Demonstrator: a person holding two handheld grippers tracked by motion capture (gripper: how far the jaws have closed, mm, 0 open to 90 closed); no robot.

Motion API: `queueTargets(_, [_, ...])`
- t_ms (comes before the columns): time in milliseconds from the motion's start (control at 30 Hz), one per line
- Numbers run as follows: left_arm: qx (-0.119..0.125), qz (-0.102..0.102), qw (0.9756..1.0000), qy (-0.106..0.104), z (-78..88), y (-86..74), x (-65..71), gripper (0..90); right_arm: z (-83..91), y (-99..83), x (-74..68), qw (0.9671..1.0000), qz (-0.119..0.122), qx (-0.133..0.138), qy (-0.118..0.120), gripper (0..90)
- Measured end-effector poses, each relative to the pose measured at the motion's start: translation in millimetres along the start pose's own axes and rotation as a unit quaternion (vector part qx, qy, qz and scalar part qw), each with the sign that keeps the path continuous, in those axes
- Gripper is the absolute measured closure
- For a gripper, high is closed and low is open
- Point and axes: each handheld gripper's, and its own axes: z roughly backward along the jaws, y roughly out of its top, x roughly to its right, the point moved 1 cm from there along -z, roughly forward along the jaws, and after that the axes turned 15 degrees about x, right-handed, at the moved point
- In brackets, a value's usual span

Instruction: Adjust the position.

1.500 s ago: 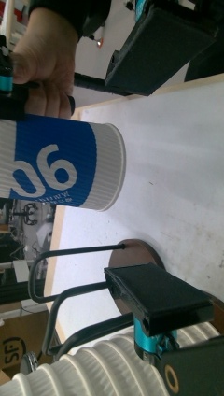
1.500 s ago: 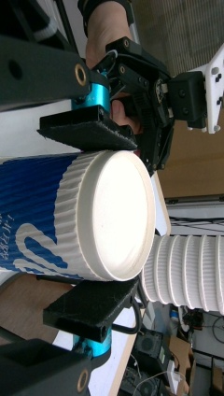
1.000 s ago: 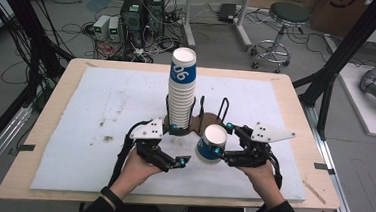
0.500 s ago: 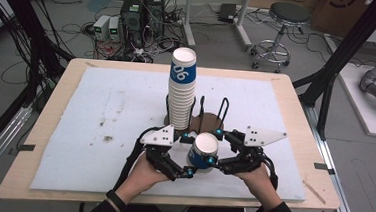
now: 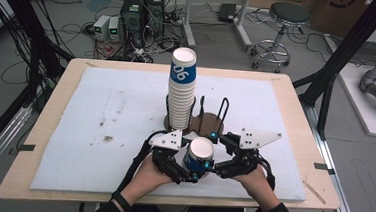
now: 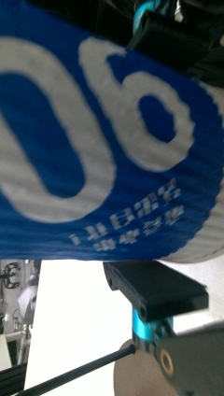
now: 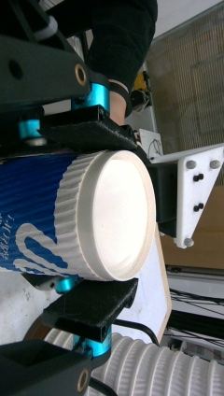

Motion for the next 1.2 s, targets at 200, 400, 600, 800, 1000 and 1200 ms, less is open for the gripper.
queueTargets(200, [-0.002, -0.008, 1.0, 0.0, 1.6, 3.1, 1.5, 20.5, 0.7, 0.9, -0.2, 1.0, 0.003, 0.003, 0.0, 30.6])
queueTargets(400, [-0.038, -0.011, 0.9992, -0.003, 2.7, 6.9, 1.3, 21.6, 0.3, 6.5, 0.2, 0.9995, 0.006, -0.03, 0.004, 21.0])
queueTargets(600, [-0.099, -0.027, 0.9947, 0.004, 1.1, 11.7, 2.5, 22.2, 2.2, 17.1, 0.5, 0.9955, 0.027, -0.091, -0.003, 18.8])
queueTargets(800, [-0.17, -0.059, 0.9836, 0.014, -6.1, 14.0, 7.7, 22.7, -3.5, 16.2, -2.0, 0.9879, 0.051, -0.147, -0.004, 18.9])
queueTargets(1000, [-0.167, -0.075, 0.983, 0.016, -5.7, 15.9, 10.0, 20.5, -9.0, 9.2, -6.1, 0.9803, 0.067, -0.186, 0.009, 29.2])
queueTargets(1200, [-0.055, -0.057, 0.9966, 0.025, 5.4, 16.0, 5.7, 7.0, 4.6, 15.9, 2.1, 0.9944, 0.03, -0.102, 0.0, 29.5])
